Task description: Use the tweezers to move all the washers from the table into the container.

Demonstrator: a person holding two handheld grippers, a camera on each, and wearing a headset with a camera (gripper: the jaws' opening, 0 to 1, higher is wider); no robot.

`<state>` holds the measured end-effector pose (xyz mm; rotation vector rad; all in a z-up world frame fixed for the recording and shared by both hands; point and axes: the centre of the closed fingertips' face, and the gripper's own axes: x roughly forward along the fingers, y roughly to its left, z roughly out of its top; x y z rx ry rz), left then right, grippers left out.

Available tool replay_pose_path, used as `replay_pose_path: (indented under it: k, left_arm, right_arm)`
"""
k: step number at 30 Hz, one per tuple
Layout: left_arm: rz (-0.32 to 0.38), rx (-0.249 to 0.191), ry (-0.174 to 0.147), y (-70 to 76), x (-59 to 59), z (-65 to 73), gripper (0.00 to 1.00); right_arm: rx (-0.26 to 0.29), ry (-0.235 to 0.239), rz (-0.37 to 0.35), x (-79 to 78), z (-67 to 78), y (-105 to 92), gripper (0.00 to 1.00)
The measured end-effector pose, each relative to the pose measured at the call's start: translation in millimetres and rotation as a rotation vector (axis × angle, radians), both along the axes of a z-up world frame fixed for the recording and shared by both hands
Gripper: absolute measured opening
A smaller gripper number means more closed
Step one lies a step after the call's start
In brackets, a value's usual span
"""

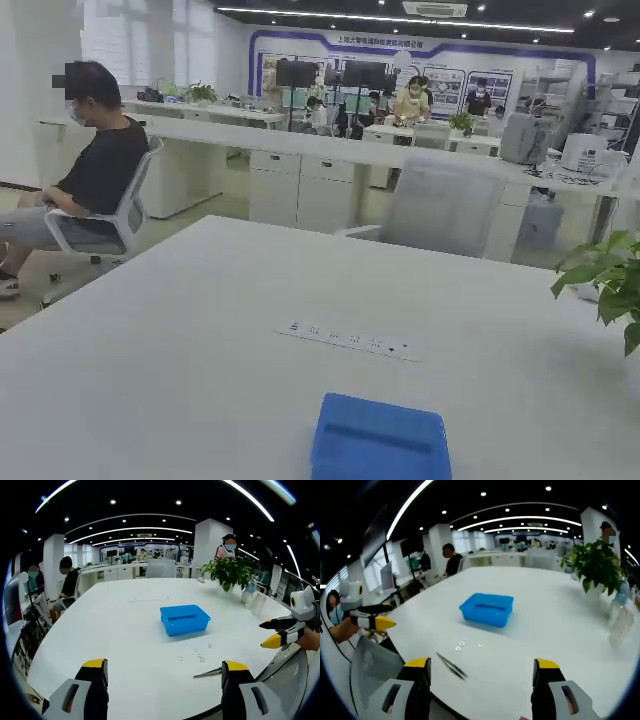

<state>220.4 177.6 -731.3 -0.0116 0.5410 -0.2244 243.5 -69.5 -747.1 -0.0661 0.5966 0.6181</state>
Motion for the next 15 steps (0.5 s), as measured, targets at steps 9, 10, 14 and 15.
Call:
replay_pose_path:
  k: [9,10,14,15]
  left_arm:
    - [-0.028,0.007,-0.013,-4.0,4.9,0.6,0.87]
    - [-0.034,0.010,-0.012,-4.8,5.4,0.2,0.87]
    - [-0.057,0.016,-0.005,-8.2,7.0,-2.6,0.86]
    - [-0.062,0.018,-0.003,-9.1,7.9,-3.8,0.85]
  right_arm:
    - [-0.007,0.001,0.006,2.2,-0.1,3.0,0.81]
    - [-0.005,0.003,0.006,2.4,-0.2,3.5,0.81]
    - [0.001,0.009,0.009,2.9,-1.5,6.1,0.81]
    - [0.001,0.013,0.010,3.2,-2.2,7.2,0.80]
